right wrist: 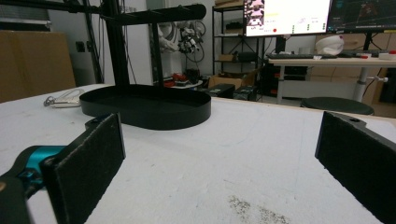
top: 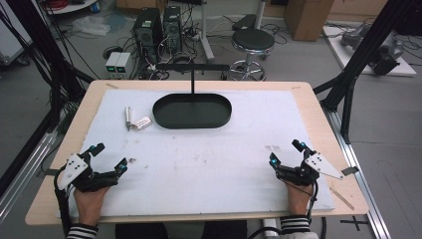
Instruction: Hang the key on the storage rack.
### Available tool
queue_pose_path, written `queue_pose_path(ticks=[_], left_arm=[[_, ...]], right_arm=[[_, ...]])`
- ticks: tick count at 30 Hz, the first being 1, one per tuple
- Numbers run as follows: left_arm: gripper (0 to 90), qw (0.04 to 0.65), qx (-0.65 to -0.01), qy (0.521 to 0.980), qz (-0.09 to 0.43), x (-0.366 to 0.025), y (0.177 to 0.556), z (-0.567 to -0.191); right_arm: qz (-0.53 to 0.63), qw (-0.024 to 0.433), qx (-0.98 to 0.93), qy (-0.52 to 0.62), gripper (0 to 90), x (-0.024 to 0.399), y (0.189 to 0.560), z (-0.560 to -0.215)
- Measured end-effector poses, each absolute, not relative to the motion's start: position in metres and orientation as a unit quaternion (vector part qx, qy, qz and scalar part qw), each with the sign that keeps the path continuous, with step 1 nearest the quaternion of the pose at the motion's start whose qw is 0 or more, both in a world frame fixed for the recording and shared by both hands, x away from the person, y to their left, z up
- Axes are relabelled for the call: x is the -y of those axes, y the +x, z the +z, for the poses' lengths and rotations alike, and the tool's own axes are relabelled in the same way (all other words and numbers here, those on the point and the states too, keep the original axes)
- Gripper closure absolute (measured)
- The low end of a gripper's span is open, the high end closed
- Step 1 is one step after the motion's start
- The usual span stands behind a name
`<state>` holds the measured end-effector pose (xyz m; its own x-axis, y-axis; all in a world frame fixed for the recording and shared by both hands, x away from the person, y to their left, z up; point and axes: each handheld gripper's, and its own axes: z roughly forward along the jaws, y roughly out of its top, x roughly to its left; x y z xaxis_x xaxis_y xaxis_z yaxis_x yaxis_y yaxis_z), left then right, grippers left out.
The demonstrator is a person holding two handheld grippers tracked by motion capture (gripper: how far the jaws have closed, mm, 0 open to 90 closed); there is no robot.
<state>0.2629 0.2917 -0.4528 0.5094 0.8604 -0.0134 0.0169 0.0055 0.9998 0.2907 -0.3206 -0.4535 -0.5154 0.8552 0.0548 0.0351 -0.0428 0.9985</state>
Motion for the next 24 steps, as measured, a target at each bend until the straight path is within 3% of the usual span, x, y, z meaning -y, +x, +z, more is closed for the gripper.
queue_pose_path(ticks=[24], left_arm=[[2.6,0.617,-0.365,0.620,0.320,-0.2945,0.2666,-0.4514]], right_arm=[[0.619,0.335,-0.611,0.363,0.5,0.3193,0.2905,-0.4533]])
